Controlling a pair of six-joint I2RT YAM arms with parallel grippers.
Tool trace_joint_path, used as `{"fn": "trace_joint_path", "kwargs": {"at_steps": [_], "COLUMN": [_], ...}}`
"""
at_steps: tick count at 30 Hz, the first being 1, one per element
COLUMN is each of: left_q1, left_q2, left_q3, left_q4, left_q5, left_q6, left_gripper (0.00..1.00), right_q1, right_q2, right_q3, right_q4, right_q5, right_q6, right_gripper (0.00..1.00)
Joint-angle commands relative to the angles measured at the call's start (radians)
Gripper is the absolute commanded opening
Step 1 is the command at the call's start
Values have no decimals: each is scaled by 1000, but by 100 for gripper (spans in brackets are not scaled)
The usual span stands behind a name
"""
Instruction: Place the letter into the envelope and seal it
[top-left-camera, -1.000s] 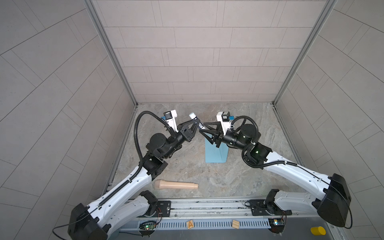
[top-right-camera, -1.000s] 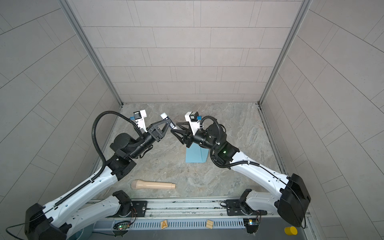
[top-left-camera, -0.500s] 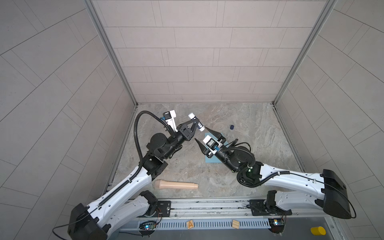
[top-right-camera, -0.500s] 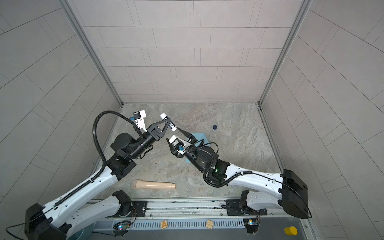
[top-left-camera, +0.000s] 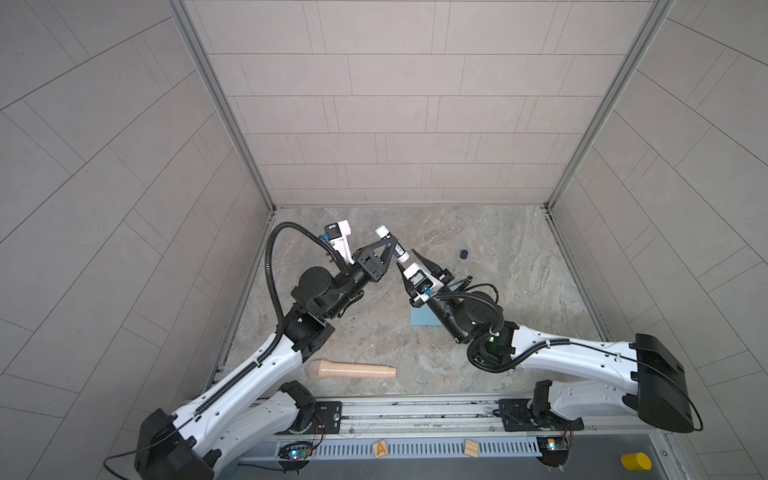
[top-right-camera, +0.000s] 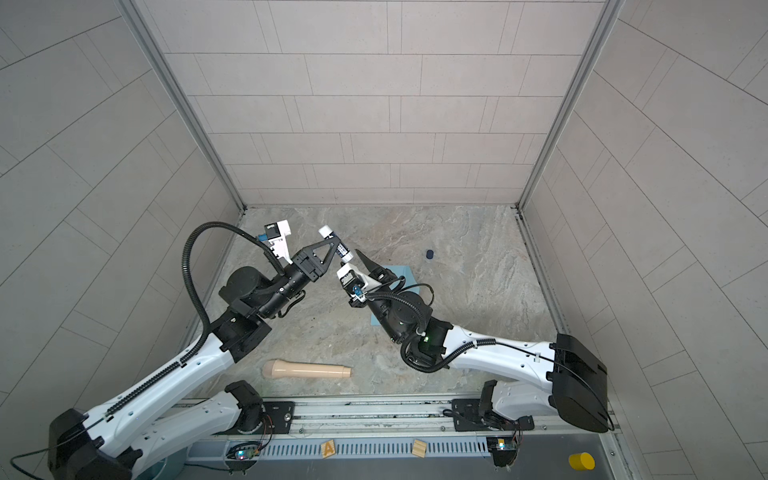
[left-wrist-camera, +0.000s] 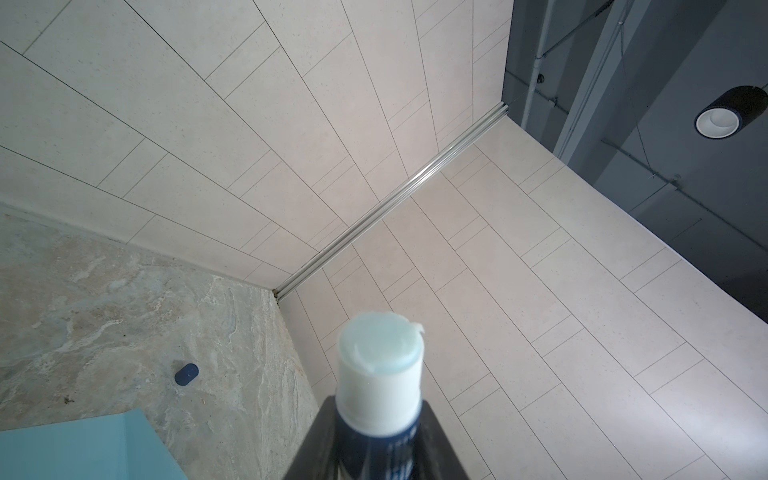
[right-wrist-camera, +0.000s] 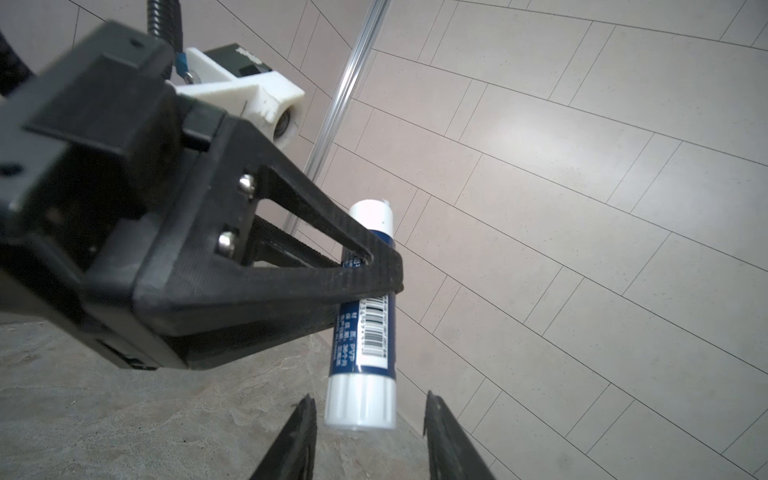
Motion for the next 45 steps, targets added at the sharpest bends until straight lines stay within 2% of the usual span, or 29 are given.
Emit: {"fn": "trace_joint_path", "kwargs": {"at_steps": [1,7,12,15,16,18,21,24,27,29,32,36,39,40,43,45], "left_q1": [-4,-4,-5,-4,-4,-4,-4,-5,-4,-4,-4,-5,-5,-5,-5,-4], "left_q2": [-20,-18,-20,-19,-19,-20,-23,-23,-15,-12,-7,-9,-13,-13,-21,-26], "left_q3": [29,28,26,22,20,18,17,14,13,17,22,25,28,30,44,63], "left_q4": [26,25,26,26,26,29,40,66,96,107,112,94,65,54,-13,-76], "left_q5": [-1,4,6,12,13,23,47,78,117,140,164,157,131,124,96,87], "left_q6": [0,-1,-1,6,13,31,75,118,145,156,171,184,186,190,210,241], "left_gripper": [0,0,0,0,0,0,0,0,0,0,0,0,0,0,0,0], "right_q1": [6,6,5,-9,-30,-84,-224,-375,-480,-514,-532,-532,-531,-532,-531,-530], "right_q2": [9,17,17,0,-14,-43,-83,-80,-39,-7,27,58,53,42,-32,-90], "right_q3": [34,47,60,70,74,85,96,107,126,134,135,145,146,144,145,142], "right_q4": [24,8,-22,-71,-105,-182,-261,-252,-184,-120,-45,-6,-49,-84,-317,-463], "right_q5": [12,13,23,-2,-35,-137,-386,-645,-878,-963,-1021,-1076,-1093,-1086,-983,-855], "right_q6": [16,44,86,163,217,342,594,844,1048,1153,1245,1291,1243,1207,976,810], "right_gripper": [40,29,12,3,0,0,0,0,0,0,0,0,0,0,10,23]}}
